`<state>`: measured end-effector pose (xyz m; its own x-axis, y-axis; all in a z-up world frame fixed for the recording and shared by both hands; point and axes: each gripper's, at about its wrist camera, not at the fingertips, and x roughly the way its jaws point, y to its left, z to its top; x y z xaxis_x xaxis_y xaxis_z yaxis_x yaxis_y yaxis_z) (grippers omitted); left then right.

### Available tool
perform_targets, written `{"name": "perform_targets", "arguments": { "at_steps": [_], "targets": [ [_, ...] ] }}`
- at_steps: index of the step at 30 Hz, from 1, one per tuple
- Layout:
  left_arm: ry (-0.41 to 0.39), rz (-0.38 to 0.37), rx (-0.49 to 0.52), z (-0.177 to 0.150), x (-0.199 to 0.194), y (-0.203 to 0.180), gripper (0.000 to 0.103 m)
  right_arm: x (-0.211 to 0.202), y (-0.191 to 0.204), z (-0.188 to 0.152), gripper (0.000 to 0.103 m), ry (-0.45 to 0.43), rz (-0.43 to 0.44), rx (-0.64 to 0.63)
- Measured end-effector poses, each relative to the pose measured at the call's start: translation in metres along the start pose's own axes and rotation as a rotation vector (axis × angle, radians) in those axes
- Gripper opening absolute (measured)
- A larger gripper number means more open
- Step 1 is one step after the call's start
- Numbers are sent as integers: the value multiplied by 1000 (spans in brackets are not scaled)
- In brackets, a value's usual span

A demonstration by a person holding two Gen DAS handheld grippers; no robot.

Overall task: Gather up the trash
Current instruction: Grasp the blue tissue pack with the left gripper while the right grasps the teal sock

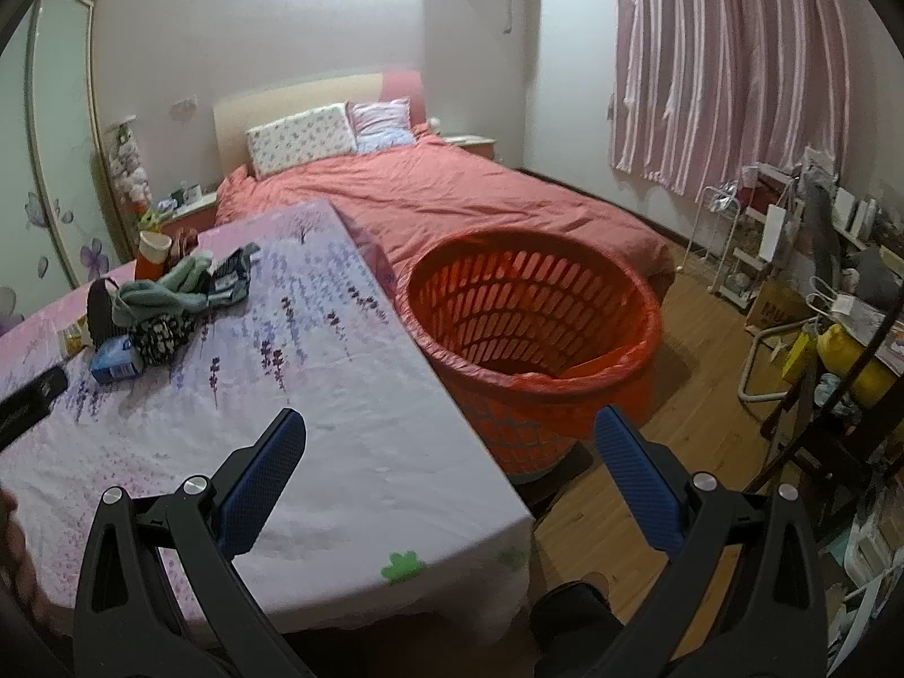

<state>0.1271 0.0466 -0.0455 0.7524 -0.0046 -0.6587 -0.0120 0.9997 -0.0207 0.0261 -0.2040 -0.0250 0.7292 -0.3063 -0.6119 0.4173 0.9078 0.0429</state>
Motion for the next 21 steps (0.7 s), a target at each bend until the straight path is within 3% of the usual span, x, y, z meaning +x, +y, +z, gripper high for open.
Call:
{"name": "perform_targets", "arguments": {
  "at_steps": [6, 11, 15, 21],
  "targets": [
    [98, 5, 60, 17, 65, -9, 89, 17, 13, 9, 101, 22, 25, -40],
    [138, 14, 91, 26, 100, -13, 87, 31, 27, 20, 101, 38, 54, -70],
    [160, 4, 94, 34, 114, -13, 73, 41, 40, 24, 101, 51, 82, -88],
    [167, 48, 75, 36, 118, 15, 72, 53, 70, 31, 101, 74, 168, -125]
  ]
}}
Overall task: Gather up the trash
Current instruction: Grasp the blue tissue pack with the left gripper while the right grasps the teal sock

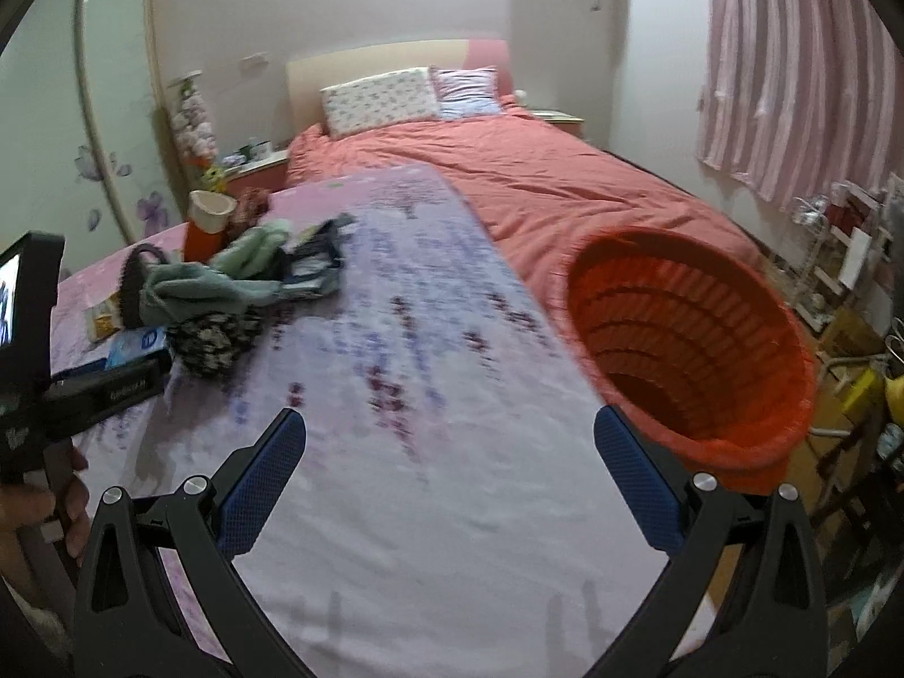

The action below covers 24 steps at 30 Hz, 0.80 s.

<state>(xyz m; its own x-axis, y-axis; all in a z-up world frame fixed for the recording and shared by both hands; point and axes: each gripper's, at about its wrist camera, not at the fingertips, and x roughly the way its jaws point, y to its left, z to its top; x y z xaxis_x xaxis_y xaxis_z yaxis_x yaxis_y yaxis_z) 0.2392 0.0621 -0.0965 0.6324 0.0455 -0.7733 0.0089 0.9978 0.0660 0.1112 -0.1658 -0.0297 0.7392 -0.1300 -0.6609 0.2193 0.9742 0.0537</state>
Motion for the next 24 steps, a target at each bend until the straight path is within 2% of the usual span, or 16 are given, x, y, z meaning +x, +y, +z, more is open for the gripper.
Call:
{"name": "perform_targets", "arguments": {
  "at_steps": [5, 7, 9, 13, 16, 18, 20, 21, 24],
  "targets": [
    [9, 56, -53, -9, -6, 45, 72, 17, 38, 18, 100, -1, 112, -52],
    [18, 56, -86, -9, -6, 60, 72, 24, 53, 29, 97, 7, 166, -55],
    [35, 49, -110, -9, -5, 68, 72, 31, 70, 45, 89, 13, 230, -47],
    [45, 40, -126, -8, -4, 75, 74, 45, 95, 65, 78, 17, 295, -44],
    [46, 35, -132, -7, -3, 78, 74, 63, 109, 68, 63, 76, 320, -60],
    [46, 36, -133, -6, -1, 76, 75, 74, 115, 64, 35, 131, 331, -78],
    [46, 38, -132, -8, -3, 72, 75, 78, 112, 57, 20, 154, 345, -71],
    [46, 37, -132, -8, -2, 72, 75, 75, 109, 53, 15, 145, 340, -69],
    [46, 37, -133, -8, -3, 73, 75, 65, 97, 47, 11, 117, 326, -69]
  ]
}}
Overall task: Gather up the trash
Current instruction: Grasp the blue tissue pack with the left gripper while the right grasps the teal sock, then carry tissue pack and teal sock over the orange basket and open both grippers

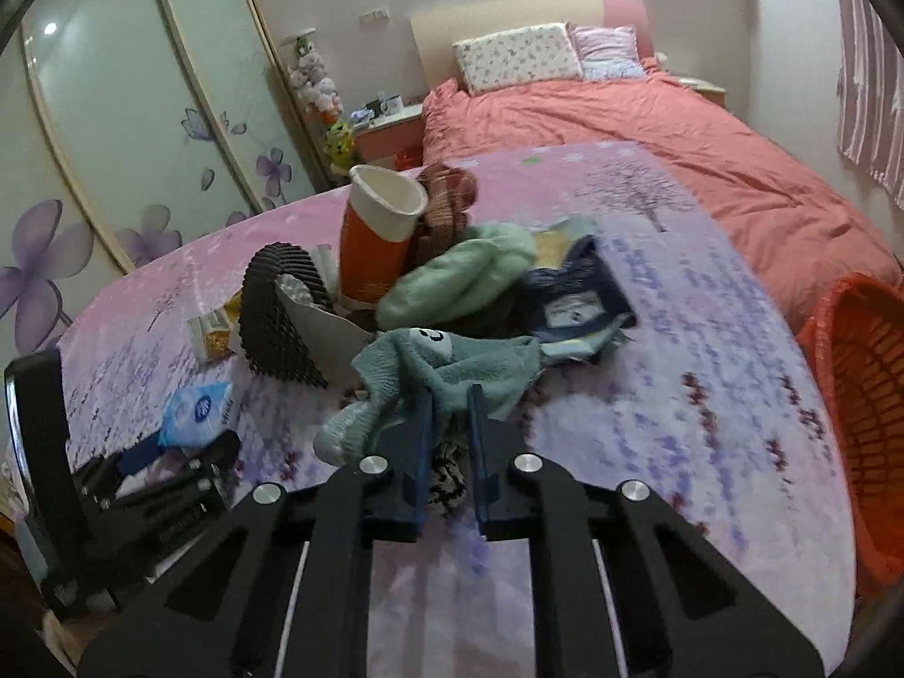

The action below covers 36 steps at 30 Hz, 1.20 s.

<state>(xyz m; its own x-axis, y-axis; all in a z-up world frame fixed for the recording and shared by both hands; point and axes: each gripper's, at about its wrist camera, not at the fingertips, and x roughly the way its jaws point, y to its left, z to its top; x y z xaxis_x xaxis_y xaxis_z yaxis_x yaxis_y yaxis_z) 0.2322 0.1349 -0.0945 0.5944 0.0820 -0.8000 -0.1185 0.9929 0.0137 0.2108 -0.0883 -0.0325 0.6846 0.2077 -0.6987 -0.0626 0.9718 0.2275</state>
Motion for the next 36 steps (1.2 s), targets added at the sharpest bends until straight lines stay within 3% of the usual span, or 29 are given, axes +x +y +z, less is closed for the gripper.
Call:
{"name": "perform_targets", "arguments": {
  "at_steps": [7, 11, 13, 15, 24, 26, 27, 30, 36],
  "targets": [
    [0, 0, 0, 0, 0, 0, 75, -32, -42, -14, 11, -50, -142, 56],
    [0, 0, 0, 0, 0, 0, 75, -31, -59, -21, 11, -22, -160, 68],
    [0, 0, 0, 0, 0, 0, 76, -27, -63, -24, 22, -8, -151, 70],
    [-1, -2, 0, 0, 0, 0, 77, -26, -65, -26, 52, -2, -141, 79],
    [-5, -9, 24, 5, 2, 1, 78, -7, -69, -27, 58, 52, -117, 108],
    [-6, -9, 26, 7, 4, 2, 78, -3, -66, -28, 49, 52, -116, 98],
    [-6, -8, 26, 9, 5, 2, 78, -4, -63, -29, 34, 51, -113, 90],
    [-3, -18, 16, 16, 8, 5, 73, -2, -57, -29, 10, 67, -76, 78],
    [-26, -49, -2, 23, 5, 14, 71, -18, -53, -29, 7, 25, -81, 67]
  ]
}}
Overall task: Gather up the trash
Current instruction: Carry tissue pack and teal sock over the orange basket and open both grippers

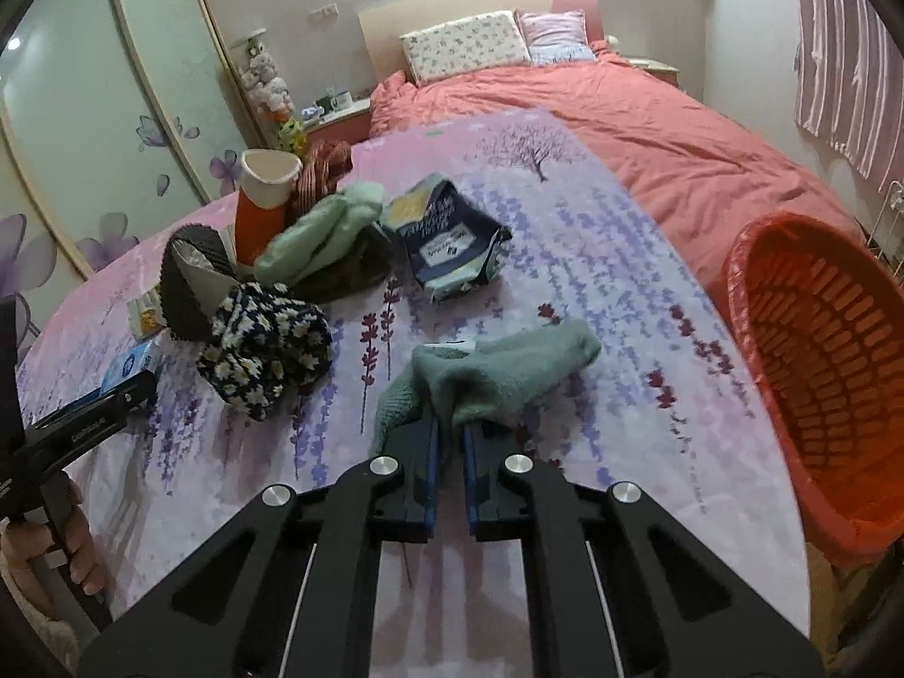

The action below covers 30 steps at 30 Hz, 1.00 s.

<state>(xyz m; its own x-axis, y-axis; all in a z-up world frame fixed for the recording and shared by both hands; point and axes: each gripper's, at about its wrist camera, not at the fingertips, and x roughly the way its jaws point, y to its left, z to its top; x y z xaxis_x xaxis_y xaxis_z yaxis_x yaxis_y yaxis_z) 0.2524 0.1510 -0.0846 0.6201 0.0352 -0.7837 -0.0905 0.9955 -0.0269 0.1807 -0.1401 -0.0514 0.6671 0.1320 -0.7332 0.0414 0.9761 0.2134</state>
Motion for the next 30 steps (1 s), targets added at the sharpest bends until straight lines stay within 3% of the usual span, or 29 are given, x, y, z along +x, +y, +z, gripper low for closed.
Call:
{"name": "perform_targets", "arguments": {
  "at_steps": [10, 22, 30],
  "targets": [
    [-97, -43, 50, 5, -50, -29, 71, -52, -19, 11, 7, -122, -10, 10],
    [-177, -269, 217, -6, -120, -149, 72, -120, -75, 16, 7, -266, -72, 74],
    [-158, -411, 324, -11, -130, -237, 72, -135, -128, 22, 7, -307, -139, 144]
  ]
}}
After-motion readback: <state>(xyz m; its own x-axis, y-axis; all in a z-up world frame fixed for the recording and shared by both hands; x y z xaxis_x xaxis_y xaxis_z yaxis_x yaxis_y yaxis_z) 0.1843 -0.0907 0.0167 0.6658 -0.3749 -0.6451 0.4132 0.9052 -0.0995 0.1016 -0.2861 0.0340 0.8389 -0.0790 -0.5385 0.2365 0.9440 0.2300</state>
